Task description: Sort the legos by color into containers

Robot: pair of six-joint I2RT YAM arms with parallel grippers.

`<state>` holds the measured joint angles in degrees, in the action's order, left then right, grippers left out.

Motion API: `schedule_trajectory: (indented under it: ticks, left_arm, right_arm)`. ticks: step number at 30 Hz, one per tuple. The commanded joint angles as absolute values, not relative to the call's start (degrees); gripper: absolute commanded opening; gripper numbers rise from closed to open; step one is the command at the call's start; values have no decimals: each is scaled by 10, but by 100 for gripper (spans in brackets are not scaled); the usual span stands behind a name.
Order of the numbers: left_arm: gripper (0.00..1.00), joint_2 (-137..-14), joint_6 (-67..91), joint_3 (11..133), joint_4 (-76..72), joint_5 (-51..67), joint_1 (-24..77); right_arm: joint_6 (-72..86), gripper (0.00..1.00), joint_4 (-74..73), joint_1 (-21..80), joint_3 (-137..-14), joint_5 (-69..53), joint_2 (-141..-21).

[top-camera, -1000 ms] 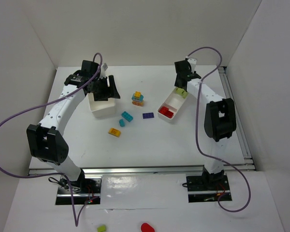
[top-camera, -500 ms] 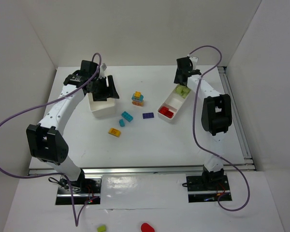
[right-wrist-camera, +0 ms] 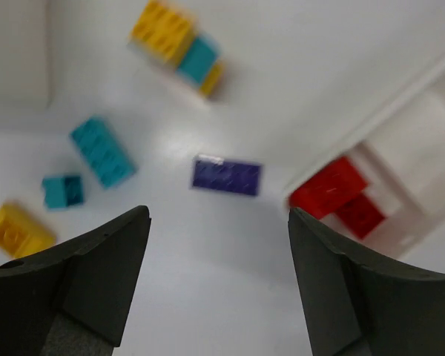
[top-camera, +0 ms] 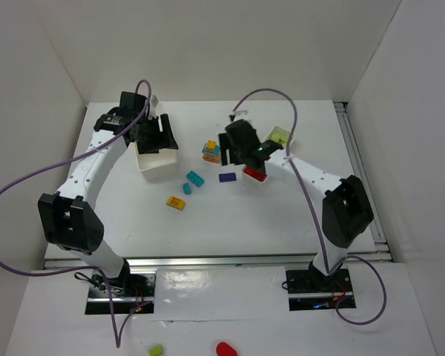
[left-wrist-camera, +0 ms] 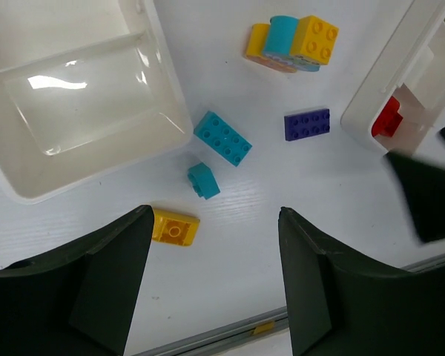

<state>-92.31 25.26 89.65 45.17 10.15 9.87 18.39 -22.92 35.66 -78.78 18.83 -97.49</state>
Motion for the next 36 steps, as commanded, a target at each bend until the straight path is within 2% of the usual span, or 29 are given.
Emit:
schedule_trajectory:
  ticks: [1, 2, 6, 12, 16, 19, 21, 24, 36]
  left_arm:
    - [77, -884, 246, 900, 448, 82, 88]
    - [77, -878, 246, 895, 443, 82, 82]
    - [77, -873, 246, 889, 443, 87, 76]
    - [77, -873, 246, 876, 443, 92, 76]
    - [77, -873, 241, 871, 443, 98, 76]
    - [77, -873, 241, 871, 443, 98, 76]
    - [77, -873, 241, 871, 438, 98, 76]
    - [77, -873, 241, 871, 438, 103, 76]
    - [77, -867, 241, 871, 438, 103, 76]
  right_arm:
    - [194, 83, -229, 419, -761, 152, -986]
    - [202, 90, -236, 435, -761, 152, -995]
    - [229, 93, -257, 442, -777, 137, -1049]
    - [221, 93, -293, 442, -828, 149, -1120]
    - [207, 84, -301, 442, -848, 177, -1141]
    - [188, 83, -294, 430, -853, 193, -1147]
    - [172, 90, -280, 413, -853, 163, -1153]
    - [158, 93, -248, 400, -867, 145, -1165]
    - [127, 93, -231, 383, -950, 91, -1259]
